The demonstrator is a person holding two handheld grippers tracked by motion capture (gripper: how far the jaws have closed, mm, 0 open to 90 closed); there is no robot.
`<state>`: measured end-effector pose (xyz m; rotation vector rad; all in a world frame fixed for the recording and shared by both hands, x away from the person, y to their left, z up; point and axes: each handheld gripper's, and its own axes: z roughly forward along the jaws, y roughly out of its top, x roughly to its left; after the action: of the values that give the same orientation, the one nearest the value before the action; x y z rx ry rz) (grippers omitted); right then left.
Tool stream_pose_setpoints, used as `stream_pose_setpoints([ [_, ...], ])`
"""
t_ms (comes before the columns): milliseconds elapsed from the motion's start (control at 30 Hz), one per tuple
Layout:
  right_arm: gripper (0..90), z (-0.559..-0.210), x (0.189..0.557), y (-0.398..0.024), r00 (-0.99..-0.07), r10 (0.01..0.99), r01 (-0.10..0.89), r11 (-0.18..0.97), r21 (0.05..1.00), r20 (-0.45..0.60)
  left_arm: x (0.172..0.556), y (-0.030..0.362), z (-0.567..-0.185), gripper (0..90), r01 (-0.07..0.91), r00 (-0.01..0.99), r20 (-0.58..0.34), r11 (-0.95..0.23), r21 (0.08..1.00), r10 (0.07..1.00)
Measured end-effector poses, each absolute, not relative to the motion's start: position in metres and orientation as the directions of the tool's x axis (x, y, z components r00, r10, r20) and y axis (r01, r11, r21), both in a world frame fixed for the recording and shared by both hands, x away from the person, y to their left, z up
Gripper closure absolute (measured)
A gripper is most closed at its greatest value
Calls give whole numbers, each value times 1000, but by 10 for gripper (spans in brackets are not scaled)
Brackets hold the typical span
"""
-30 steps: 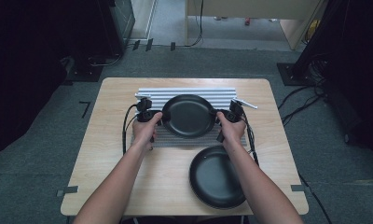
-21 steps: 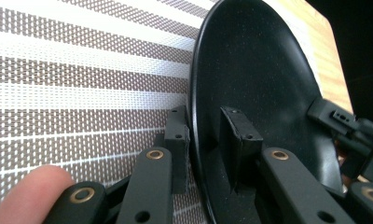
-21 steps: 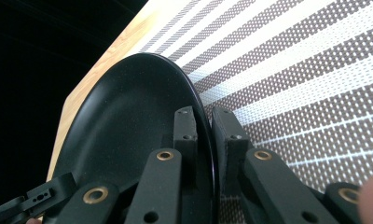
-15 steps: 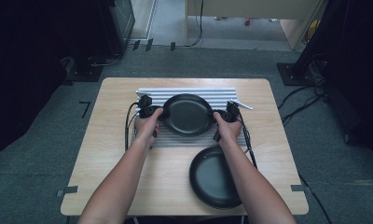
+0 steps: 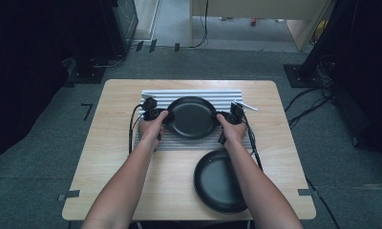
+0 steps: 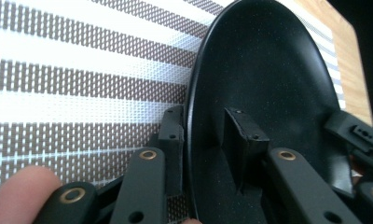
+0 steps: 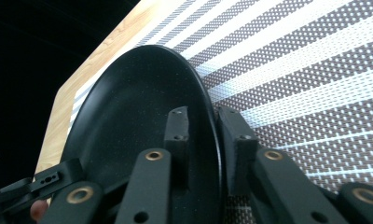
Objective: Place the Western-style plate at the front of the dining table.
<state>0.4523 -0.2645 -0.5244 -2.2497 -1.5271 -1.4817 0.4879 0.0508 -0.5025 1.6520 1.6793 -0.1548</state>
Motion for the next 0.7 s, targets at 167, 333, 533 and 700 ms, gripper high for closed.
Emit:
stream_pose_setpoints([
  [167,620,-520,450,-265,23,701,739,-492,460,713,487,52,-503,517,891,155,-613,158,425,775],
  [333,582,-512,444,-267,2,774,705,-450,548,633,482,54,-490,427,848,186,-567,160,505,802],
  [533,581,-508,433,-274,-4,799,676,-440,590,601,469,61,-467,323,755,259,-496,146,639,829],
  [700,575,-497,424,-276,-50,827,648,-400,648,561,453,61,-454,311,704,287,-468,147,695,836],
])
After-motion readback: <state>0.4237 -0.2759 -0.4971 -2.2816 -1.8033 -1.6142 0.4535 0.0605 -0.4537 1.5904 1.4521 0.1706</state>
